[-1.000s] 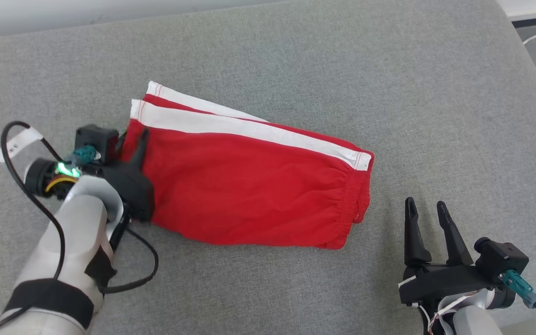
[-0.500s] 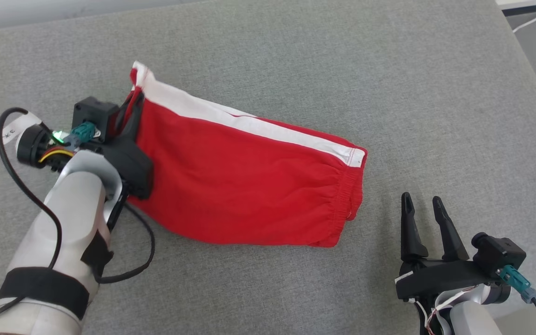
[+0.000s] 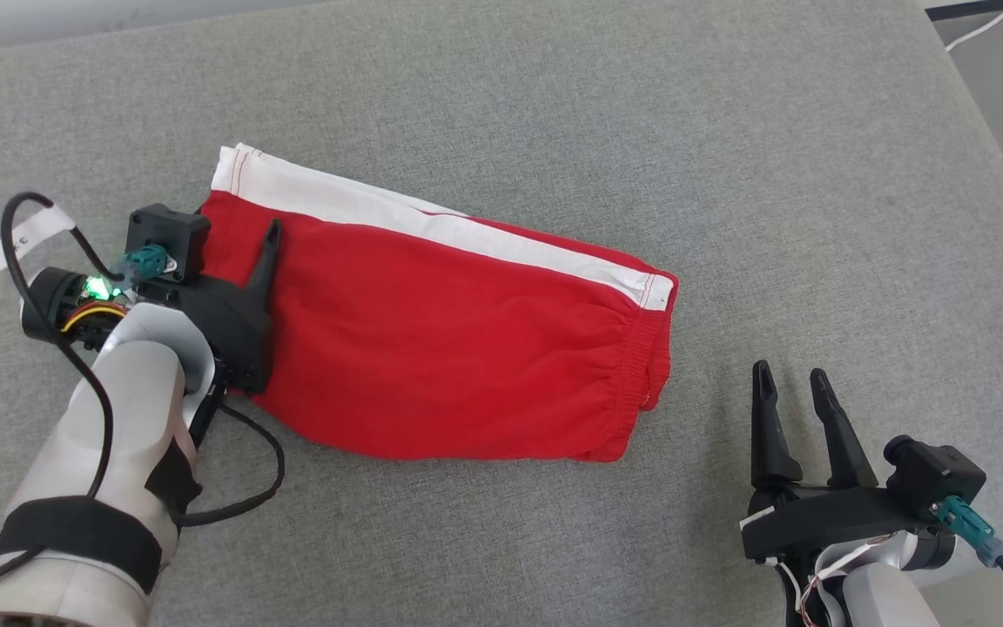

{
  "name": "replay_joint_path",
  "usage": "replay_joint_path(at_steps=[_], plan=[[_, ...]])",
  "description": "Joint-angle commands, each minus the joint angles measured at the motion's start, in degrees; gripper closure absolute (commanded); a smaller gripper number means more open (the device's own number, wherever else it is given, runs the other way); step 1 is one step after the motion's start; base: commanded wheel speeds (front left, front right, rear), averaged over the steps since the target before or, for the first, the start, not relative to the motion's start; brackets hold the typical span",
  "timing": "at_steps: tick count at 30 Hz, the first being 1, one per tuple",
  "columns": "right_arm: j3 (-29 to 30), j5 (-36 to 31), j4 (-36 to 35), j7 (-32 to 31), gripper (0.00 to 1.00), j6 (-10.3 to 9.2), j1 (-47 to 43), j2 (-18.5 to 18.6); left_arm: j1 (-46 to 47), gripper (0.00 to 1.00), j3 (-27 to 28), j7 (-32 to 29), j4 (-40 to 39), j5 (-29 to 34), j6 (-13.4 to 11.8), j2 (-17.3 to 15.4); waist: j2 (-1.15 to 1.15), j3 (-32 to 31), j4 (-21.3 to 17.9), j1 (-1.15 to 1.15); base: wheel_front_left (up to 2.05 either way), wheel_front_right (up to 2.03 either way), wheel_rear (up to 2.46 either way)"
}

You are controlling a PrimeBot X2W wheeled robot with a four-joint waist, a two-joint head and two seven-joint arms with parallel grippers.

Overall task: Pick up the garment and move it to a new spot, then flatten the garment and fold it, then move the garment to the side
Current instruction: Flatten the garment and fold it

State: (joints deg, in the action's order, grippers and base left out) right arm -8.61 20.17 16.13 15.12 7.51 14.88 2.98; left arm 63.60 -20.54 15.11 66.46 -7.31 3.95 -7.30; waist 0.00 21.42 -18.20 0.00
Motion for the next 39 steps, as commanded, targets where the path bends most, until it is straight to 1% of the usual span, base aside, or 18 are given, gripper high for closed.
replay_joint_path(at_steps=[1, 2, 3, 4, 9, 15, 19, 25, 29, 33, 39], plan=[[0.01, 0.29, 0.10, 0.04, 0.00, -0.04, 0.75, -0.09, -0.19, 0.00, -0.19, 0.05, 1.02, -0.19, 0.10, -0.35, 0.00, 0.02, 0.06, 0.00, 0.00, 0.00, 0.00], [0.00, 0.31, 0.13, 0.04, 0.00, -0.04, 0.89, -0.09, 0.03, 0.25, -0.28, -0.06, 1.75, -0.42, 0.45, -0.21, 0.00, 0.03, 0.11, 0.00, 0.00, 0.00, 0.00], [-0.04, 0.35, 0.16, 0.04, 0.00, -0.04, 0.95, -0.10, 0.27, 0.57, -0.59, -0.19, 2.32, -0.34, 0.72, -0.09, 0.00, 0.03, 0.17, 0.00, 0.00, 0.00, 0.00], [-0.06, 0.35, 0.15, 0.05, 0.00, -0.04, 0.88, -0.10, 0.29, 1.00, -0.85, -0.39, 2.89, -0.31, 0.96, 0.03, 0.00, 0.01, 0.23, 0.00, 0.00, 0.00, 0.00], [0.37, 0.01, 0.24, 0.04, 0.00, -0.04, 0.54, -0.08, -0.38, 1.00, -1.55, -0.36, 4.60, -1.09, 2.02, 0.79, 0.00, -0.82, 1.10, 0.00, 0.00, 0.00, 0.00], [1.25, -0.69, -0.17, 0.04, 0.00, -0.04, -0.76, -0.07, -3.05, 1.00, 0.57, -0.02, 4.31, -3.65, 0.10, 1.53, 0.00, -3.96, 3.36, 0.00, 0.00, 0.00, 0.00], [1.23, -1.23, -0.19, 0.04, 0.00, -0.04, -2.14, -0.09, -6.28, 1.00, 1.38, 0.01, 2.72, -5.01, -1.14, 2.32, 0.00, -6.64, 5.37, 0.00, 0.00, 0.00, 0.00], [1.28, -1.89, 0.20, 0.04, 0.00, -0.04, -4.29, -0.03, -11.11, 1.00, 2.24, 0.04, -0.21, -6.35, -1.93, 2.98, 0.00, -10.69, 8.53, 0.00, 0.00, 0.00, 0.00], [1.30, -2.01, 0.69, 0.04, 0.00, -0.04, -5.86, 0.21, -14.07, 1.00, 2.90, 0.05, -1.86, -7.25, -3.15, 3.36, 0.00, -13.04, 10.51, 0.00, 0.00, 0.00, 0.00], [1.16, -1.59, 1.01, 0.05, 0.00, -0.04, -7.02, 0.32, -16.48, 1.00, 3.15, 0.05, -3.44, -8.10, -3.80, 3.81, 0.00, -14.55, 12.15, 0.00, 0.00, 0.00, 0.00], [0.56, -1.44, 1.71, 0.04, 0.00, -0.04, -7.54, 0.25, -18.66, 1.00, 2.91, 0.06, -6.57, -8.86, -5.53, 4.22, 0.00, -15.70, 13.40, 0.00, 0.00, 0.00, 0.00]])
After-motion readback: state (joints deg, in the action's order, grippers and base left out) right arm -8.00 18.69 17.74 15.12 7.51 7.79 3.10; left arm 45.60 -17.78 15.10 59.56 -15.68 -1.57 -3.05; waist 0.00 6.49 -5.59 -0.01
